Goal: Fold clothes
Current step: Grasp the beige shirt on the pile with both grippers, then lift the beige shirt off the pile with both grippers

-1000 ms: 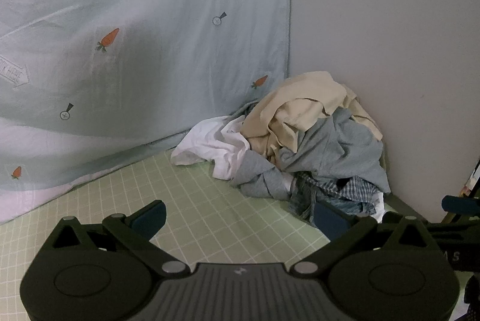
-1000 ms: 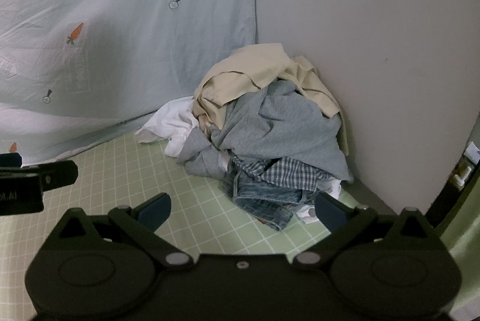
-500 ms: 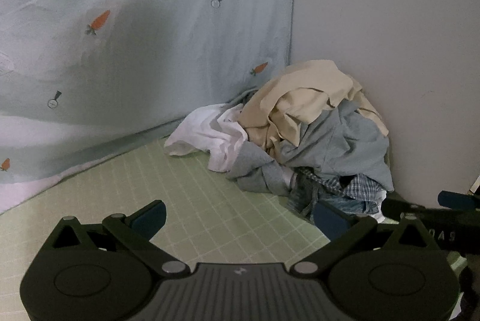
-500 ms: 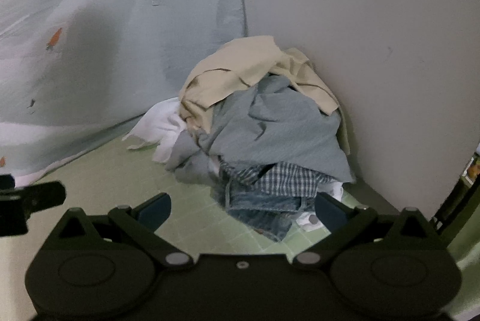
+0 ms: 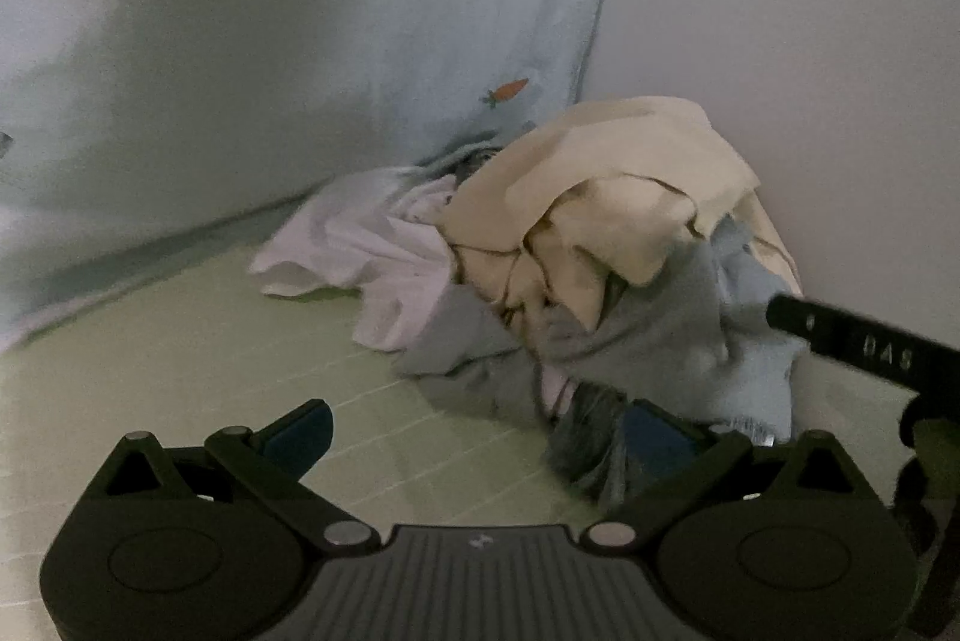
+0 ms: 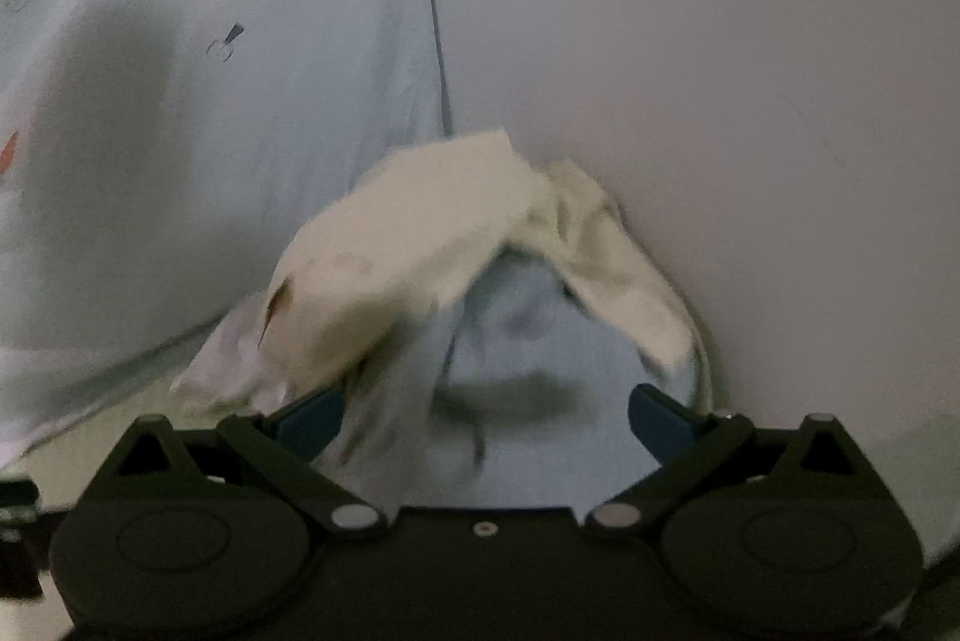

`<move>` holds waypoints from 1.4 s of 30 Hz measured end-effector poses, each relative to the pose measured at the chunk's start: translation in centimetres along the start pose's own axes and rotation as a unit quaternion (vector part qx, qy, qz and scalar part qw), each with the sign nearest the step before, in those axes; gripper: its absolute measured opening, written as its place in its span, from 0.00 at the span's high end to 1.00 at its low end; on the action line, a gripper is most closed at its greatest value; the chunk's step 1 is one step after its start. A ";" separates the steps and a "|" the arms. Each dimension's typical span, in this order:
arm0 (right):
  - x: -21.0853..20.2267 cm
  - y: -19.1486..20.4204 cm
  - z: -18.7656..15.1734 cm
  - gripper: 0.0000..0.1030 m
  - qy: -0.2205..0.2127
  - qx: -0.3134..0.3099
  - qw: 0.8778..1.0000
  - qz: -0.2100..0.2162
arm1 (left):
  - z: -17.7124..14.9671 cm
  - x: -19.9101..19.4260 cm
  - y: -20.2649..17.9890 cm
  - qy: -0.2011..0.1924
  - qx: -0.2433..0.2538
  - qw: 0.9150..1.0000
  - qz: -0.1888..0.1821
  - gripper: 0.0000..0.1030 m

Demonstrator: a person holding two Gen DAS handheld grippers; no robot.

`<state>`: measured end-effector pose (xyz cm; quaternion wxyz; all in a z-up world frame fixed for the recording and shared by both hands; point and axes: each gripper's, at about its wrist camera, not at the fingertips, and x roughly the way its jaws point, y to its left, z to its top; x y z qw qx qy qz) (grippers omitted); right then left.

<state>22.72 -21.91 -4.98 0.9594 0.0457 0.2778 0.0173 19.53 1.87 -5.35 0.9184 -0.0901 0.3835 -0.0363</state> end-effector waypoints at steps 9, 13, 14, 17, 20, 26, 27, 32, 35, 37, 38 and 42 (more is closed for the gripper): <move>10.3 -0.9 5.4 0.13 0.008 0.066 0.995 0.072 | 5.6 11.3 0.7 0.035 -0.127 0.981 -0.139 0.17; 12.5 -1.5 5.7 0.54 0.019 0.122 0.984 0.132 | 6.7 14.5 0.3 0.046 -0.160 0.972 -0.169 0.75; 12.6 -1.3 5.7 0.68 0.017 0.121 0.983 0.139 | 6.9 14.8 0.2 0.047 -0.165 0.970 -0.174 0.82; 10.0 0.1 6.1 0.91 -0.017 0.092 0.983 0.156 | 7.2 14.3 -0.3 0.030 -0.158 0.972 -0.170 0.86; 7.3 1.5 6.5 0.94 -0.050 0.061 0.982 0.172 | 7.5 11.9 -0.5 -0.006 -0.143 0.978 -0.155 0.87; 1.9 4.3 7.2 0.94 -0.117 0.001 0.972 0.204 | 8.3 3.8 0.4 -0.082 -0.144 0.978 -0.130 0.89; 0.5 4.7 7.2 0.94 -0.126 -0.007 0.969 0.211 | 8.2 2.1 0.6 -0.095 -0.146 0.977 -0.126 0.89; -7.4 5.7 6.9 0.94 -0.171 -0.013 0.952 0.253 | 6.0 -7.0 1.8 -0.169 -0.153 0.967 -0.114 0.89; -11.9 6.5 6.8 0.94 -0.199 -0.019 0.940 0.276 | 4.1 -12.9 1.8 -0.218 -0.140 0.961 -0.099 0.89; -15.0 7.3 6.3 0.94 -0.218 -0.028 0.930 0.294 | 2.7 -16.9 1.6 -0.253 -0.124 0.956 -0.082 0.89; -16.5 7.7 5.9 0.94 -0.227 -0.032 0.925 0.304 | 2.1 -18.5 1.7 -0.267 -0.119 0.953 -0.076 0.89; -21.4 10.7 3.9 0.94 -0.242 -0.044 0.909 0.337 | -1.0 -24.0 3.8 -0.293 -0.131 0.945 -0.063 0.89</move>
